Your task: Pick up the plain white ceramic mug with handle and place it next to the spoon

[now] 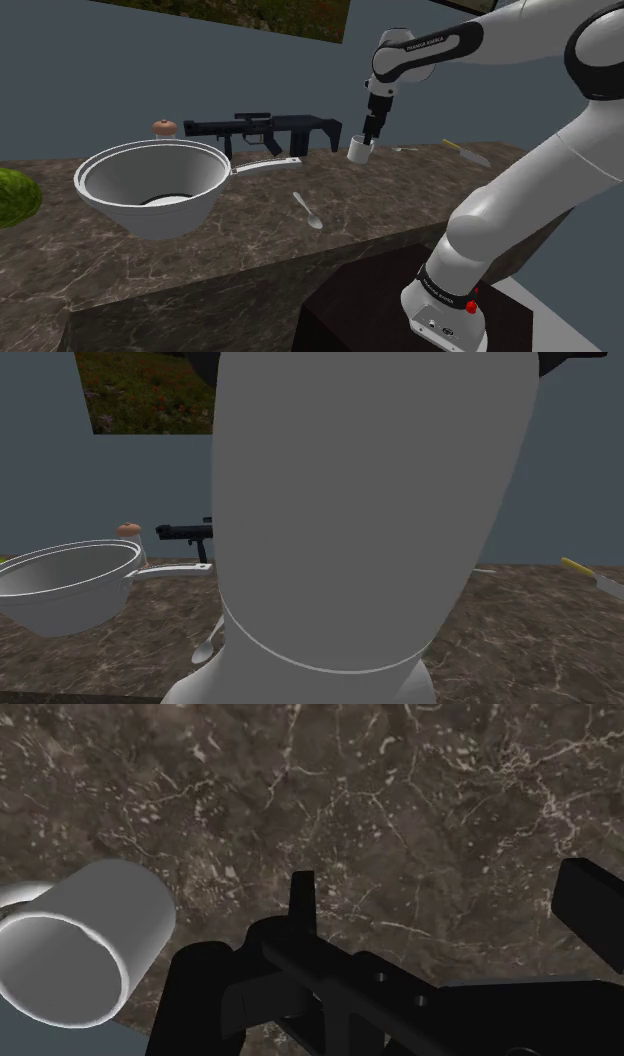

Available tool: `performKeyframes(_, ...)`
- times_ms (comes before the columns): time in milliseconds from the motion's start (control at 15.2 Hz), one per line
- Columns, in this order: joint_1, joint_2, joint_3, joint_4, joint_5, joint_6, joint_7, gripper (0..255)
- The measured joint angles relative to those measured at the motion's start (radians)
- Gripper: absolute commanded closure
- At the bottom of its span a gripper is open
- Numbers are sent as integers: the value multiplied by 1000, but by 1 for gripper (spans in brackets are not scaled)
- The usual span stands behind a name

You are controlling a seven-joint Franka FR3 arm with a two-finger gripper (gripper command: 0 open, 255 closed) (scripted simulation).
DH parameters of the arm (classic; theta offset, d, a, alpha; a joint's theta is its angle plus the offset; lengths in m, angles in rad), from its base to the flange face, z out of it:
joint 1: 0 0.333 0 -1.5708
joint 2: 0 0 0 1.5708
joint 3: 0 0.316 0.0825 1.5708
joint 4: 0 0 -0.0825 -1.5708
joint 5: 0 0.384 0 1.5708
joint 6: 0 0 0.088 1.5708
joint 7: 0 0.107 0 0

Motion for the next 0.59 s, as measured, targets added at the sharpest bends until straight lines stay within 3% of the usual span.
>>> performKeyframes(594, -22, 319, -117, 186, 136, 159, -205, 0)
